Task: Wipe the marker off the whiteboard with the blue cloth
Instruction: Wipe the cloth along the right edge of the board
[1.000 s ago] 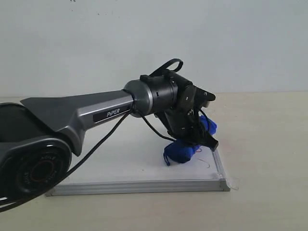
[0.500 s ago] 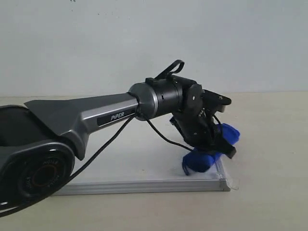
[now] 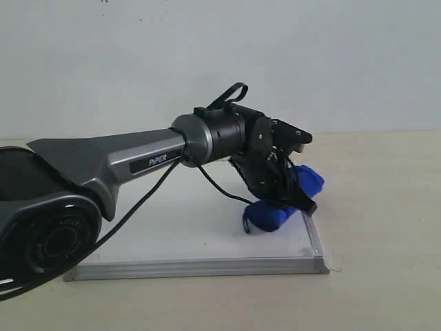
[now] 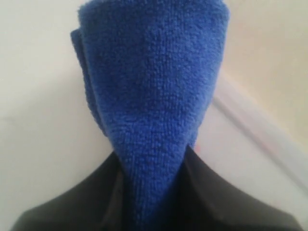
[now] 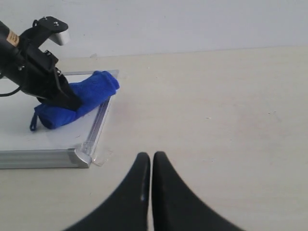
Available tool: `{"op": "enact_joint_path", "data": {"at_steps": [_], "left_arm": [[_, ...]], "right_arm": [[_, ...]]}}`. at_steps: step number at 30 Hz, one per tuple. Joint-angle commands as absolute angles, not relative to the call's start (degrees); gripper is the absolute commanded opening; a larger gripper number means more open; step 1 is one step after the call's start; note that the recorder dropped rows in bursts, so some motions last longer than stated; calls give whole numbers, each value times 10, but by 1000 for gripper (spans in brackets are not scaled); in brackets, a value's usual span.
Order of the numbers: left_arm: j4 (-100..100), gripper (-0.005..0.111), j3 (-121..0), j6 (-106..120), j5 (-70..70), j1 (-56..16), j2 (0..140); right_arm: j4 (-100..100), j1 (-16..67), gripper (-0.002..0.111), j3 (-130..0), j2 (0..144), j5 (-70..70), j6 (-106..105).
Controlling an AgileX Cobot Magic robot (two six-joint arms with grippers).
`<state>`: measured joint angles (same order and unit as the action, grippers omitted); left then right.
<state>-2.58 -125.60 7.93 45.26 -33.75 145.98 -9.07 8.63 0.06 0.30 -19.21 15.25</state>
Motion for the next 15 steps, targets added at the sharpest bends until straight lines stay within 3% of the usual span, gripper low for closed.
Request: {"op": "enact_joint_path", "data": {"at_steps": [1, 11, 15], "left_arm": [[-79, 4, -1247, 86, 405, -364, 1476], [104, 4, -1247, -54, 488, -331, 1476], [65, 4, -1247, -46, 492, -325, 1476]], "right_arm": [[-93, 85, 1, 0, 0, -191, 151], [-93, 85, 1, 0, 0, -191, 151], [-93, 85, 1, 0, 0, -191, 151]]}}
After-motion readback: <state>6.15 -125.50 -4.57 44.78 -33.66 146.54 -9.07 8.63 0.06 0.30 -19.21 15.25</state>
